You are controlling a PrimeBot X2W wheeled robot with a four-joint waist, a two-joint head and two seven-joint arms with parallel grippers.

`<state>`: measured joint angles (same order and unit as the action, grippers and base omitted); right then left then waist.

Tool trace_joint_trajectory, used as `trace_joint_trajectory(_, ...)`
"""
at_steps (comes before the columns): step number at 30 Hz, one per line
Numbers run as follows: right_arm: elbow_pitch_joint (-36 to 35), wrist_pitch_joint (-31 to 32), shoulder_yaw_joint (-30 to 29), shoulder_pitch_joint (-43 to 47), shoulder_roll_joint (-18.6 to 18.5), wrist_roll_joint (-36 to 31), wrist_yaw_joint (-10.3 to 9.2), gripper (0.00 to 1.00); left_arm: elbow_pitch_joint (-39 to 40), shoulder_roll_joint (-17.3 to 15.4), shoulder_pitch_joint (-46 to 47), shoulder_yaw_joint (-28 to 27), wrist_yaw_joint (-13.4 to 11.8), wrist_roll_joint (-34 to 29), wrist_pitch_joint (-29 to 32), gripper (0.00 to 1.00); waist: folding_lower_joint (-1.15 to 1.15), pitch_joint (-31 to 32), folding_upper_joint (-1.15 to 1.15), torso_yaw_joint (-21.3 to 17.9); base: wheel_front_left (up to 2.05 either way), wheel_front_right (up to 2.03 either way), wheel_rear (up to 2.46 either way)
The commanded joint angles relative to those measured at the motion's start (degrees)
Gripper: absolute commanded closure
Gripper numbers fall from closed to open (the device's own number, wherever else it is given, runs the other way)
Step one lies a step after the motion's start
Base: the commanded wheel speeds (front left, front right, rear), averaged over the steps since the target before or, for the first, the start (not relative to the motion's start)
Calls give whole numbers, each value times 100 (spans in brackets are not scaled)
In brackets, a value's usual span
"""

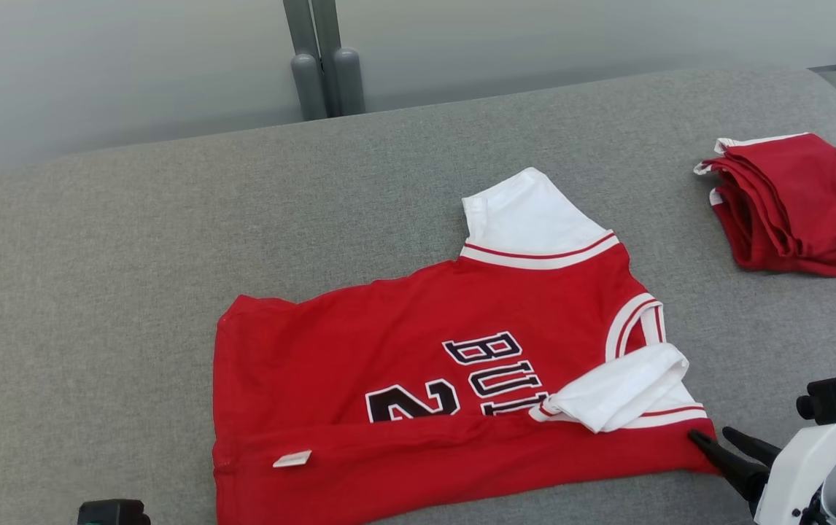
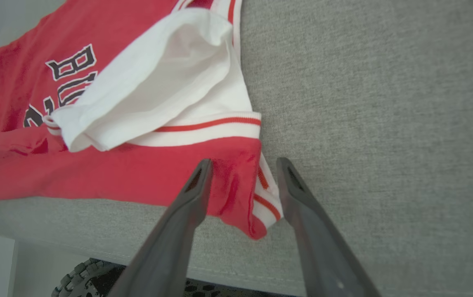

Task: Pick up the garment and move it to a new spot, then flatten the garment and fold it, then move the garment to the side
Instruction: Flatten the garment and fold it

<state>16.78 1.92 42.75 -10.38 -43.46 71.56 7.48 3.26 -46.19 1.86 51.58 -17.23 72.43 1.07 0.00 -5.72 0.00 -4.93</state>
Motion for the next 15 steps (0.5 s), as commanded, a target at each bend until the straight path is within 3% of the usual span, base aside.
trace_joint_trajectory(1, -17, -65, -76, 55, 13, 67, 3, 0, 5, -64, 41, -77, -52, -48, -89, 0, 0, 3, 0, -1, 0, 0, 0)
trace_joint_trajectory(12, -410, -487, -719, -175, -160, -52, 3, 0, 186, -347, 610, -529, -436, -735, -785, 0, 0, -8, 0, -21, 0, 0, 0)
trace_joint_trajectory(15, -350, -636, -925, -470, -86, -276, 3, 0, 177, -305, 974, -573, -391, -918, -758, 0, 0, -113, 0, -15, 0, 0, 0)
